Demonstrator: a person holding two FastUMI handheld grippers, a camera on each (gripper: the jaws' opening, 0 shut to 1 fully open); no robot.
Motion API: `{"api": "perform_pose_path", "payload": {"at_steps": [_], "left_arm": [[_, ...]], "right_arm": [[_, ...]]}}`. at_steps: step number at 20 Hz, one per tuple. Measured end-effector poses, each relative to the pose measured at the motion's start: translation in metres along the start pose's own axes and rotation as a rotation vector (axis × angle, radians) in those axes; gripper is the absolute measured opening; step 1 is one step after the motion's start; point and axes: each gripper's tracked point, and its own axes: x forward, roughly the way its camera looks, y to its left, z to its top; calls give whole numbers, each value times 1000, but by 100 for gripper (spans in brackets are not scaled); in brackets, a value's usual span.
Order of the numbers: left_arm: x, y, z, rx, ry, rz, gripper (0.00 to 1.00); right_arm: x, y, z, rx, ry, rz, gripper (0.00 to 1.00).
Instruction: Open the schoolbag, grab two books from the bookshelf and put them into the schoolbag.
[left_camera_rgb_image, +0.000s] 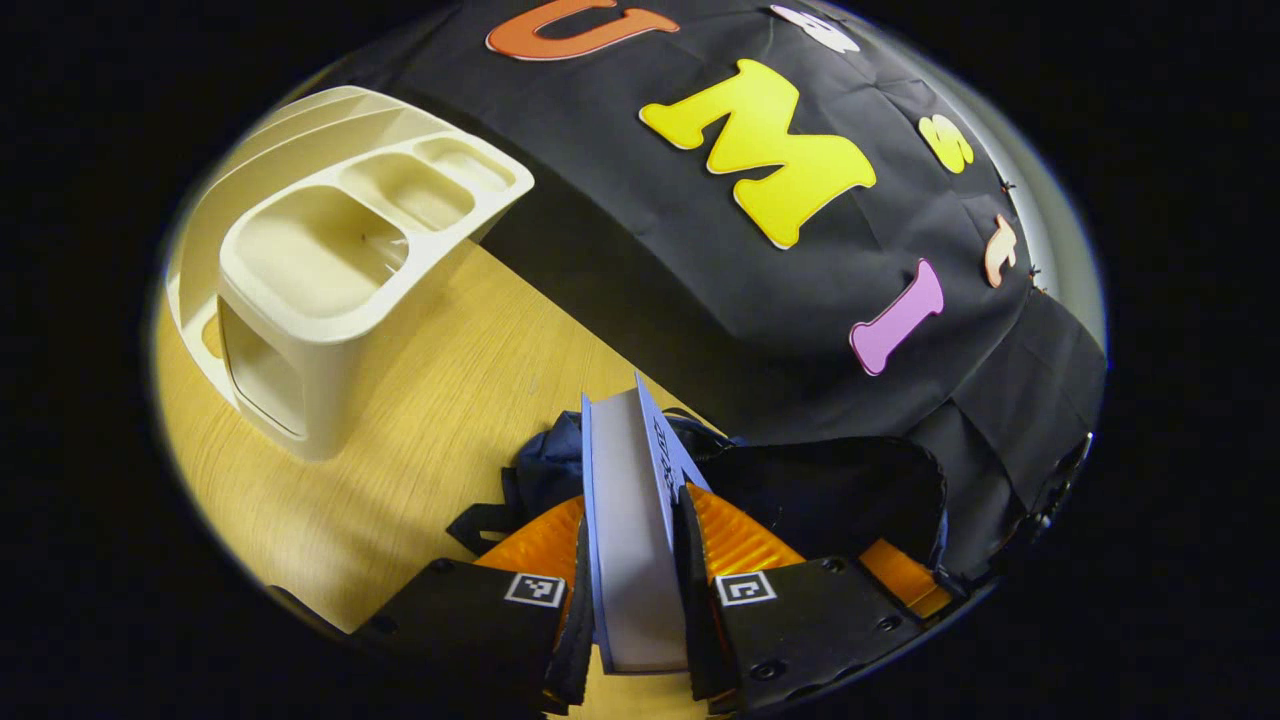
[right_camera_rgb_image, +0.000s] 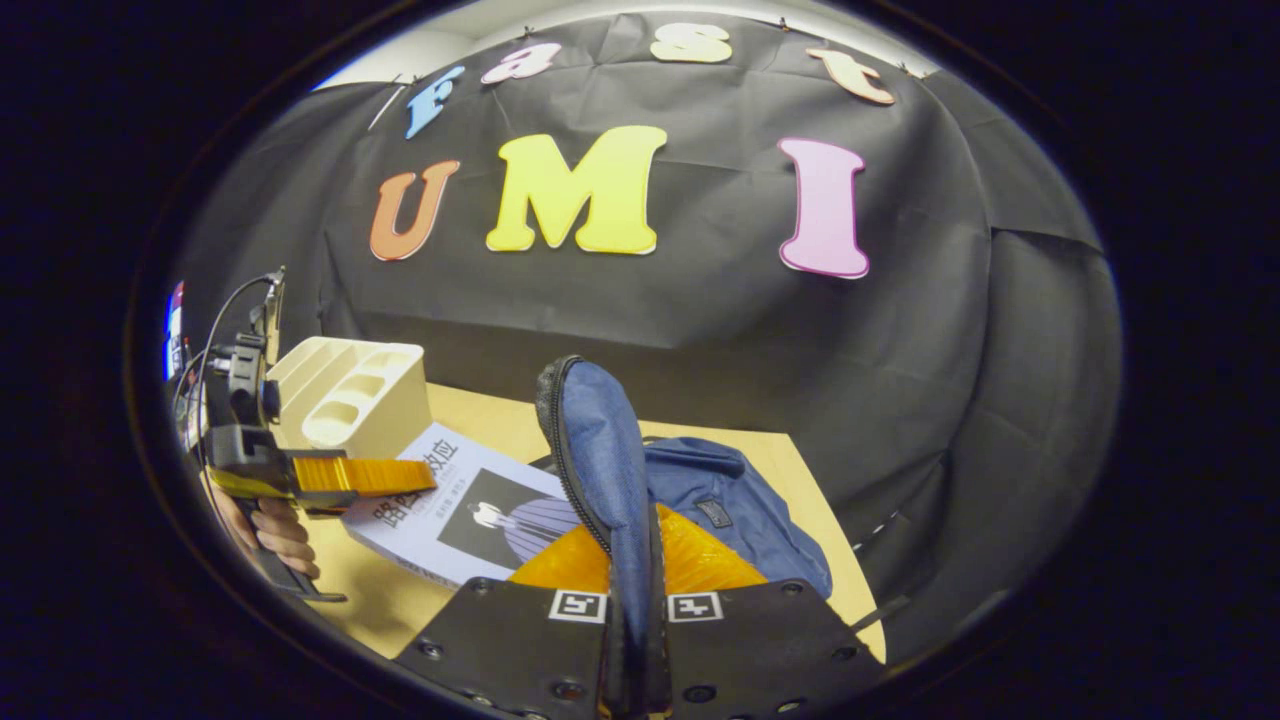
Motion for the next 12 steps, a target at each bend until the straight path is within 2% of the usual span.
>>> {"api": "perform_pose_path", "payload": {"at_steps": [4, 7, 8, 11, 12], "left_arm": [[14, -8, -11, 38, -63, 42, 41], [28, -14, -23, 21, -69, 54, 41], [32, -16, -27, 15, -74, 61, 41], [50, -27, -39, -31, -77, 62, 41], [56, -32, -45, -39, -77, 63, 41]], "right_arm": [[-3, 6, 13, -14, -38, 22, 7], [-3, 5, 21, -14, -54, 31, 7], [-2, 3, 24, -7, -58, 35, 10], [3, 0, 30, 4, -66, 46, 5], [5, 0, 31, 5, -66, 51, 7]]}}
